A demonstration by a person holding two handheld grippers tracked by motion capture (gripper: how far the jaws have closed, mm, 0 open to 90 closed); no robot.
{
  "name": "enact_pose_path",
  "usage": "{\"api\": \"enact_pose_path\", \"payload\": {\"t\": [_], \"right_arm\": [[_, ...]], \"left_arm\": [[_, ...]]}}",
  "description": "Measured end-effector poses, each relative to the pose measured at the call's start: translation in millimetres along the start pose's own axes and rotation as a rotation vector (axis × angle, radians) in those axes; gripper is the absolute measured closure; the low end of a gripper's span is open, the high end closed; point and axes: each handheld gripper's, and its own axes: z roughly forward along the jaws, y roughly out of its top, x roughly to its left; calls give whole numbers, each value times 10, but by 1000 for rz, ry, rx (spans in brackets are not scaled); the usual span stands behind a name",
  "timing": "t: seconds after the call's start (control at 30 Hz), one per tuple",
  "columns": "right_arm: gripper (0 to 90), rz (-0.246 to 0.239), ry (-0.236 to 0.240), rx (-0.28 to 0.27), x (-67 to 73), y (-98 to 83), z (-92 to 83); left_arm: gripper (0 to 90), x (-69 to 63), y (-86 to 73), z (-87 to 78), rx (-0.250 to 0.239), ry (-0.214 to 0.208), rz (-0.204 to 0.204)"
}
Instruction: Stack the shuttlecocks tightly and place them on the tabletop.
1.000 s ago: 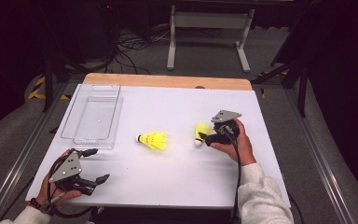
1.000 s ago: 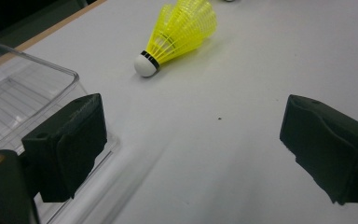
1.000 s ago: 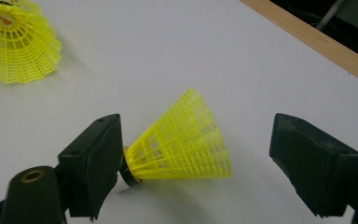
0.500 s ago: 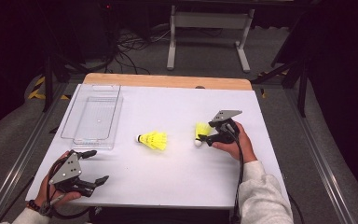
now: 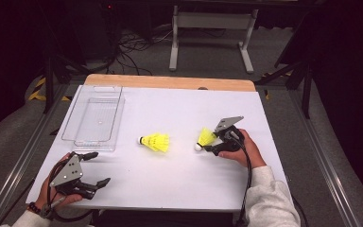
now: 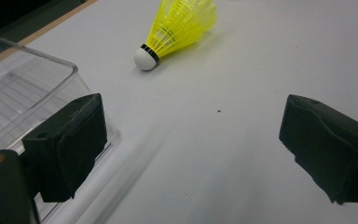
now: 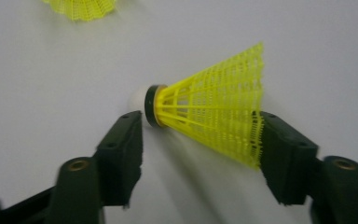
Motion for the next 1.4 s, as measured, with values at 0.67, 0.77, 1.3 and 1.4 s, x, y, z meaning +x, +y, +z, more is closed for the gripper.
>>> {"api": "enact_pose_path", "payload": {"t": [0.67,0.77,1.3,1.4], "right_arm": [[900,-133,-39,-22,150,43,-39],[900,-136,-47,-53,192,78,-63],[900,-127,-94,-150,340,142,-130],[900,-132,-93,-168,375,157,-155]], "left_arm": [[83,20,-3,-17,-7,20,-3],[86,28,-6,-13,0,22,-5],[83,25,2,-10,-6,17,-10],[82,20,7,-13,-4,15,-2]]}}
